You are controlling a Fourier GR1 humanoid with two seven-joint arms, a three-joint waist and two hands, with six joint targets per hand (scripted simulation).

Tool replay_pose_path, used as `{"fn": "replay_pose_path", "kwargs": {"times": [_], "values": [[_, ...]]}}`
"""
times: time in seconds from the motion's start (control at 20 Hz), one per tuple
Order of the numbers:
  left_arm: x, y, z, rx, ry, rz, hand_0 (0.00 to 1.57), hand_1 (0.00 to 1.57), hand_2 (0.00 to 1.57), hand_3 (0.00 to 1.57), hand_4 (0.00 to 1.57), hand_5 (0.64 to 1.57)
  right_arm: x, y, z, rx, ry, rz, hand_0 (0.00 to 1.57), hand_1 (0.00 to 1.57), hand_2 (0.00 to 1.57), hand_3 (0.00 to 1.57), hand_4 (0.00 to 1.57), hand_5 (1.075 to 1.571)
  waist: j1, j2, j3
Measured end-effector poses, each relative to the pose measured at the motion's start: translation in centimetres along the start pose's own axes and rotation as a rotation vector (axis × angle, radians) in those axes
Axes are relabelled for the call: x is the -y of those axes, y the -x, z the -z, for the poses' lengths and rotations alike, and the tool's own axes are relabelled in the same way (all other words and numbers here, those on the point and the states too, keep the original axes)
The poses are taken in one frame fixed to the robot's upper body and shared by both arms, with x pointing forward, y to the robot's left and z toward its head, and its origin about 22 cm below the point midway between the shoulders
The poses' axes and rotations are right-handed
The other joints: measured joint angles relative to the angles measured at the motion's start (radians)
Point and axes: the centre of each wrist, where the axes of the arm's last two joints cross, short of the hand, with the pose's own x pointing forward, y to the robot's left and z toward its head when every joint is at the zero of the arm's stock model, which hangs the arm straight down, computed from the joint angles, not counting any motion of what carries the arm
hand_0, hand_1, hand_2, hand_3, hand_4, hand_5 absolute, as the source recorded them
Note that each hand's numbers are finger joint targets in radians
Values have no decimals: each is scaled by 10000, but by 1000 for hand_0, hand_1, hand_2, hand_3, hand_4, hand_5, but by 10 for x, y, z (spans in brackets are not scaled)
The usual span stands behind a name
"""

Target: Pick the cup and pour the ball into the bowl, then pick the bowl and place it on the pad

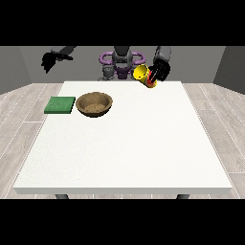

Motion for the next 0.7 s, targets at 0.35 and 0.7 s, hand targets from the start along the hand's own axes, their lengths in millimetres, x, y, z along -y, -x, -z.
{"fn": "replay_pose_path", "kwargs": {"times": [0.35, 0.7], "values": [[14, -59, 13, 1069, 245, 2967, 1538, 1538, 1571, 1571, 1485, 1334, 12, 4, -2, -413, 9, 139, 0, 0, 0, 0, 0, 1571, -101, -471, 11], [49, -120, -2, 3079, 910, 6159, 1494, 1494, 1571, 1571, 1571, 1019, 17, 7, -1, -429, -52, 206, 0, 0, 0, 0, 0, 1571, -285, -553, 13]]}}
